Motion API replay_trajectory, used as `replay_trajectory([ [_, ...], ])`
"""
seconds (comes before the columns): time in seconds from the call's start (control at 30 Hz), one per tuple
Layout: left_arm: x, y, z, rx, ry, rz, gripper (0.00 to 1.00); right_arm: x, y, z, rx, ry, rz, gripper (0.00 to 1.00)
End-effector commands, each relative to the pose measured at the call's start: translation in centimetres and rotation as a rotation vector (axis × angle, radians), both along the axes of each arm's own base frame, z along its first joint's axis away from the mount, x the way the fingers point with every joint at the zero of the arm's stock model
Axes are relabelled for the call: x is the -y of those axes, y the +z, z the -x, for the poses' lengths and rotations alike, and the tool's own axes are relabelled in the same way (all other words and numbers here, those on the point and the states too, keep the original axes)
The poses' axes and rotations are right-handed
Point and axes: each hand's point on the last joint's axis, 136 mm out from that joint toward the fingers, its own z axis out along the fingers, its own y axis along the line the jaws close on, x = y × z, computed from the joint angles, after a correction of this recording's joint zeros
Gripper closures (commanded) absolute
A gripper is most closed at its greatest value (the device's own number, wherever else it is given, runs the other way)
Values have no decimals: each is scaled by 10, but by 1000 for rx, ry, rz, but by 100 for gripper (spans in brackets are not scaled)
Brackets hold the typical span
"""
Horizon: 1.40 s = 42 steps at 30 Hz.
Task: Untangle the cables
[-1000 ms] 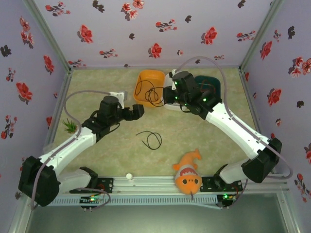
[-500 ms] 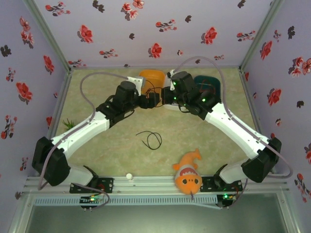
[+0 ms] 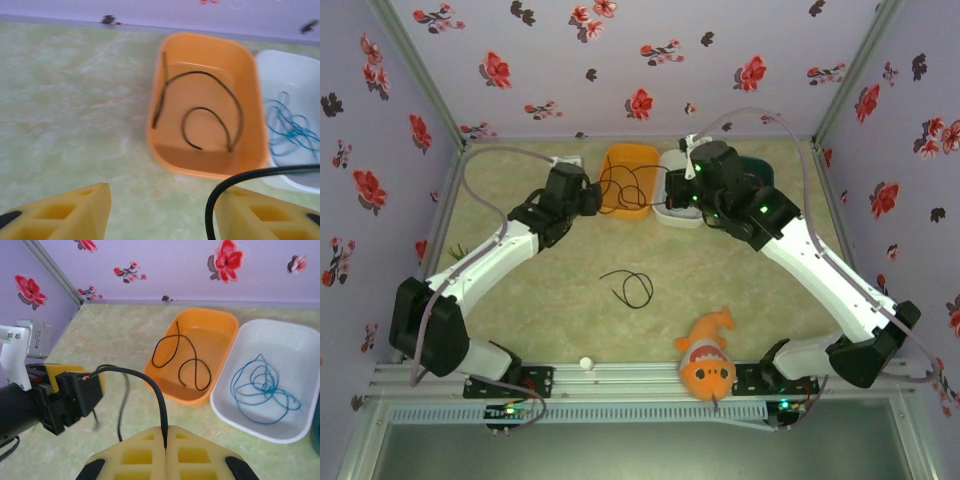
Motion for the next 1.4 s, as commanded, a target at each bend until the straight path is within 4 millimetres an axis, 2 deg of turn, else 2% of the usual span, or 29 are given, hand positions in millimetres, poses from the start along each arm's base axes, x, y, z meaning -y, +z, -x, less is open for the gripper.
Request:
replay_trajectory([
  [0.0,-35,-19,-4,-51,117,-44,42,17,21,-7,68,-52,55,100],
  [0.13,-59,-28,-3,-72,166,-51,39,22,31,-26,83,-83,46,100],
  [0.2,-64,-26,-2,-60,155,-64,29,23,32,-43,75,-109,55,100],
  [0.3,-50,-14,2,-19,32,-53,6,23,28,-73,61,-148,74,100],
  [0.37,-39,-4,6,5,-34,-20,0,16,26,-90,60,-145,69,100],
  [0.53,-22,19,17,55,-136,63,0,-1,20,-136,64,-157,63,100],
  [0.67,-1,38,28,110,-268,139,0,-15,23,-164,100,-155,44,100],
  [0.8,2,48,30,139,-302,142,0,-30,16,-188,114,-147,22,100],
  [0.93,4,52,27,144,-301,145,0,-42,5,-209,120,-147,13,100],
  [1.13,6,49,24,129,-294,156,0,-46,-19,-234,106,-176,31,100],
  [1.37,5,38,25,103,-282,163,0,-43,-54,-246,68,-204,97,100],
])
